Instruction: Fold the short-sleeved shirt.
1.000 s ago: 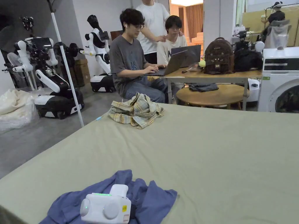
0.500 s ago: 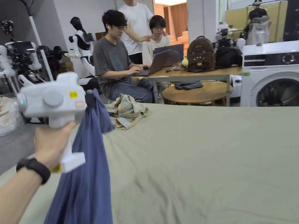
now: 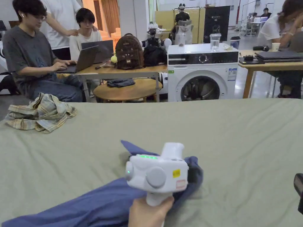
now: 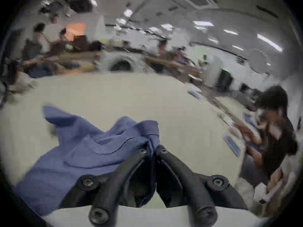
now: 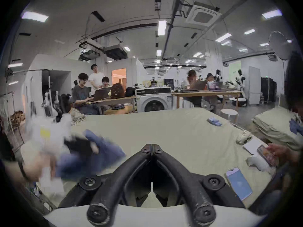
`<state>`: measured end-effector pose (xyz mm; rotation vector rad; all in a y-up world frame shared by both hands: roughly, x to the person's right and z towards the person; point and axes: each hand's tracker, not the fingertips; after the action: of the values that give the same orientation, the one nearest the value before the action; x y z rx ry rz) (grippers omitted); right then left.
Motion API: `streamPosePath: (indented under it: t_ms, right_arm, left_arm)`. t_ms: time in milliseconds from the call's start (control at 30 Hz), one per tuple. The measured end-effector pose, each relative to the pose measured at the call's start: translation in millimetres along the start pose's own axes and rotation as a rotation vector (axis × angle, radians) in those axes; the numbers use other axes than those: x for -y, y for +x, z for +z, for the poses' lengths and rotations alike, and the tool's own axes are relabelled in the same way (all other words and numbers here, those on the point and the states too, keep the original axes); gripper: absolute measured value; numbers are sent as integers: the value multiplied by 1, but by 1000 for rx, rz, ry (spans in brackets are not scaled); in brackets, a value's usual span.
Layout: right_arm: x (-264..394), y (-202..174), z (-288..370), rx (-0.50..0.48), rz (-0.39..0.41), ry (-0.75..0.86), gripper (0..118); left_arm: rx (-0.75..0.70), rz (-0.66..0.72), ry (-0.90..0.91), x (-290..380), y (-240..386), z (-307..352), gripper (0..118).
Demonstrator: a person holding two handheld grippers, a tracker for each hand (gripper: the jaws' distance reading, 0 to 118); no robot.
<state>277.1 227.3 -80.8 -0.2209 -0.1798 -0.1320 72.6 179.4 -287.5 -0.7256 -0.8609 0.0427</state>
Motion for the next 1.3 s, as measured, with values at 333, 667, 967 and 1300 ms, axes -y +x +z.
streamPosePath:
  t_ms: [333,667,967,1300]
  right_arm:
    - [-5,37,38,100,-14,22,0]
    - [14,-13,3,-71,27,-29,0]
    - [28,-69,-31,-210,44,-67,0]
    - [34,-83,-30,-240,81,-105,0]
  left_arm:
    - [167,-276,-191,93,152,-72,20]
    - [-136,-147,346,30,17,138,30]
    - [-576,-151,434,55,-62,291,0]
    - [-537,46,231,65,-130,276,6]
